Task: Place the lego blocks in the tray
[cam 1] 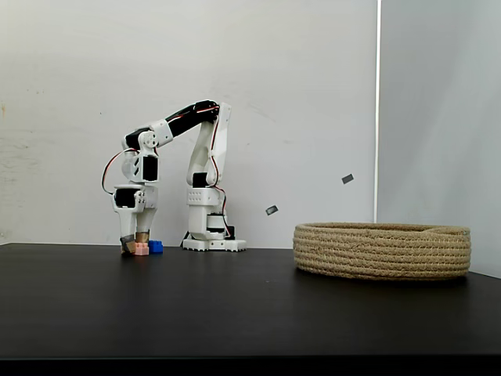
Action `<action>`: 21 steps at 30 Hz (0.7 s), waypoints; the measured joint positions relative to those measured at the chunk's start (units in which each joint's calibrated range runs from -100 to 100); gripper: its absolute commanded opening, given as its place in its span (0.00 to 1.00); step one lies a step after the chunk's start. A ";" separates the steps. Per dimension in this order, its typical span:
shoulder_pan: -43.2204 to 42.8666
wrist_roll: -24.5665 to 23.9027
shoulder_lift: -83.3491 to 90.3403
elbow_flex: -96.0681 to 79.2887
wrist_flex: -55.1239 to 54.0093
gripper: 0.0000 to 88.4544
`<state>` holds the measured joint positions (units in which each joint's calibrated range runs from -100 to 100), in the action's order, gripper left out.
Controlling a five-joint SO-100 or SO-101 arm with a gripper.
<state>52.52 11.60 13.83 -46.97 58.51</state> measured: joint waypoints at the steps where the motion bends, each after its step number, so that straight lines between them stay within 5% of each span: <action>1: 0.00 0.00 0.25 0.00 0.16 0.00; 12: -8.06 1.61 4.16 25.36 19.65 0.00; 21: -33.39 3.08 4.24 46.31 23.47 0.00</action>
<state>19.14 14.68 18.07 -0.66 81.97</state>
